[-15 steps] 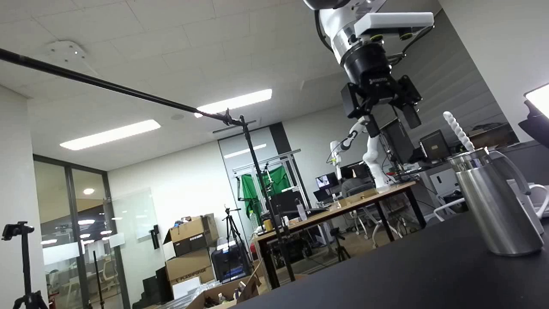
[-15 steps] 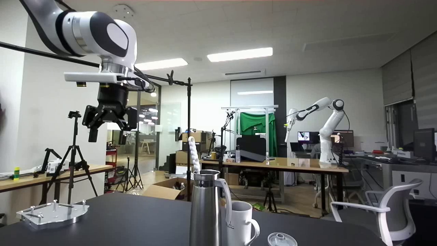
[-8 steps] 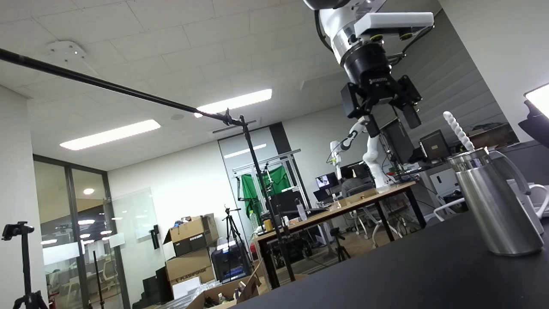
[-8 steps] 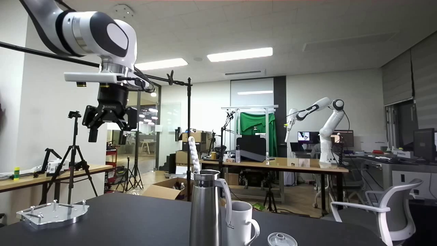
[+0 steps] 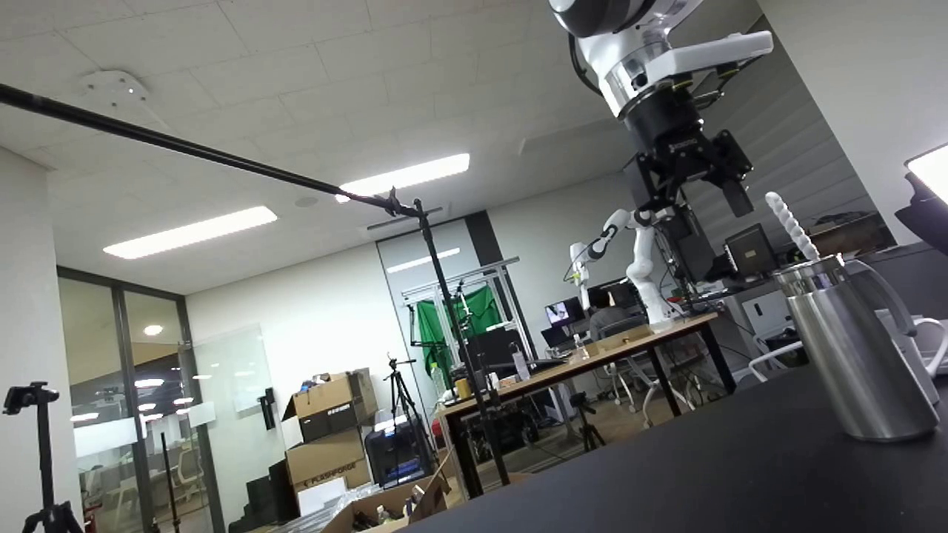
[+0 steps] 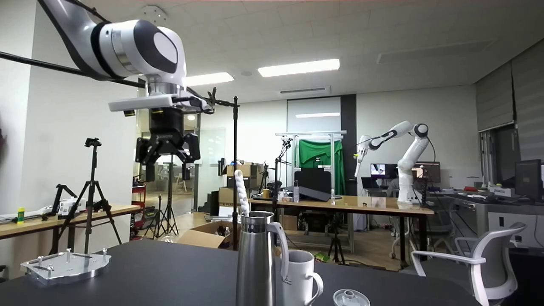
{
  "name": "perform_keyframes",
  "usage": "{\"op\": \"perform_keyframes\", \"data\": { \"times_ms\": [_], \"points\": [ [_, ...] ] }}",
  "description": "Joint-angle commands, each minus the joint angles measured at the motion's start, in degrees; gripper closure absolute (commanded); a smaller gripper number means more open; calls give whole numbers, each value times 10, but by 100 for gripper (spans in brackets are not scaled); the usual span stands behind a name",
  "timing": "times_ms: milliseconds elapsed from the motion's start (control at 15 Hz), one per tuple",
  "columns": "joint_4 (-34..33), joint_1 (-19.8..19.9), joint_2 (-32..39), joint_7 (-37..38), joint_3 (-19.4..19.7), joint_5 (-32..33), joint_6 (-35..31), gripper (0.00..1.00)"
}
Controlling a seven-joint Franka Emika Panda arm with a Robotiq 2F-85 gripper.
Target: Lift and lower the thing in the flask six times
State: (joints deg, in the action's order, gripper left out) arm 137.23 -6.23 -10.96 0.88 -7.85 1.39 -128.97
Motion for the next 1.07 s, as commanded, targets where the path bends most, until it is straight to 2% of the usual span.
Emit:
{"op": "perform_keyframes", "data": {
  "times_ms": [0,200,600,800,1000],
  "points": [
    [-14,19,8,14,18,15,-18,0],
    [-28,46,9,81,22,54,2,0],
    [-84,81,24,202,24,132,97,0],
    [-87,84,31,214,32,130,63,0],
    [-70,83,38,203,41,120,-14,0]
  ]
}}
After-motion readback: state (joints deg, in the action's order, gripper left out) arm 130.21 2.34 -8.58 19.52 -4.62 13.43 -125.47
